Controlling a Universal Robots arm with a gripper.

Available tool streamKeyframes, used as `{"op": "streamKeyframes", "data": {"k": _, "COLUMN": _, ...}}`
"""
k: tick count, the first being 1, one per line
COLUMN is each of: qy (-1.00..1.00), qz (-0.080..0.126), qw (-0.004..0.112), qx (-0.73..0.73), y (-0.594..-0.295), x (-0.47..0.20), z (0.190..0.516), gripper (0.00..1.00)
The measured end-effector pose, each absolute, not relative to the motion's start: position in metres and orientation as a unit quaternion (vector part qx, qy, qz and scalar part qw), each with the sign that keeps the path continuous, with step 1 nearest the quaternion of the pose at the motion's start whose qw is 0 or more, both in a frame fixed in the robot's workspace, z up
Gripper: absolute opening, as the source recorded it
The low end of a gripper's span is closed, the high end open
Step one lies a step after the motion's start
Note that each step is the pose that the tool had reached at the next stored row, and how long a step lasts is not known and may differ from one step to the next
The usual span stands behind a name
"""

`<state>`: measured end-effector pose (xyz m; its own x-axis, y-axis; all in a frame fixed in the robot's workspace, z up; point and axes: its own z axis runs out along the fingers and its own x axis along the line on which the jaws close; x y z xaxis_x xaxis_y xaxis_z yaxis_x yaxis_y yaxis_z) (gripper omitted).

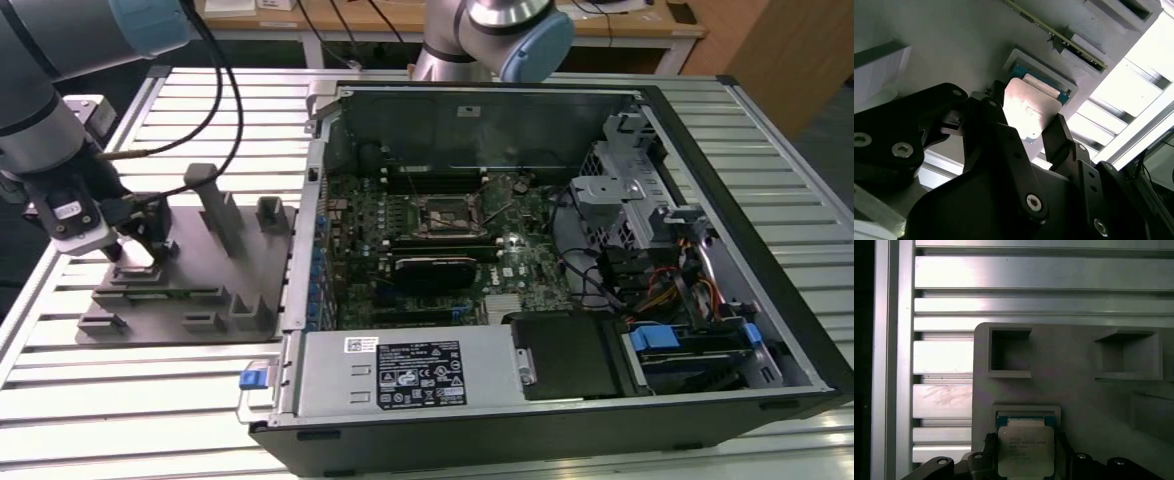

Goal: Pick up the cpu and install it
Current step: 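Pick up the cpu and move it towards the insertion slot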

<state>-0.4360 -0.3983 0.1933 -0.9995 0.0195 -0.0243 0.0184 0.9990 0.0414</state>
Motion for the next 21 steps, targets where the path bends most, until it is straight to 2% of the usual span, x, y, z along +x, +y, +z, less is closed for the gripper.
{"op": "streamKeyframes", "data": {"k": 21, "qy": 1.000, "qz": 0.021, "qw": 0.012, "qx": 0.009, "y": -0.398, "x": -0.436, "z": 0.254, "gripper": 0.54}}
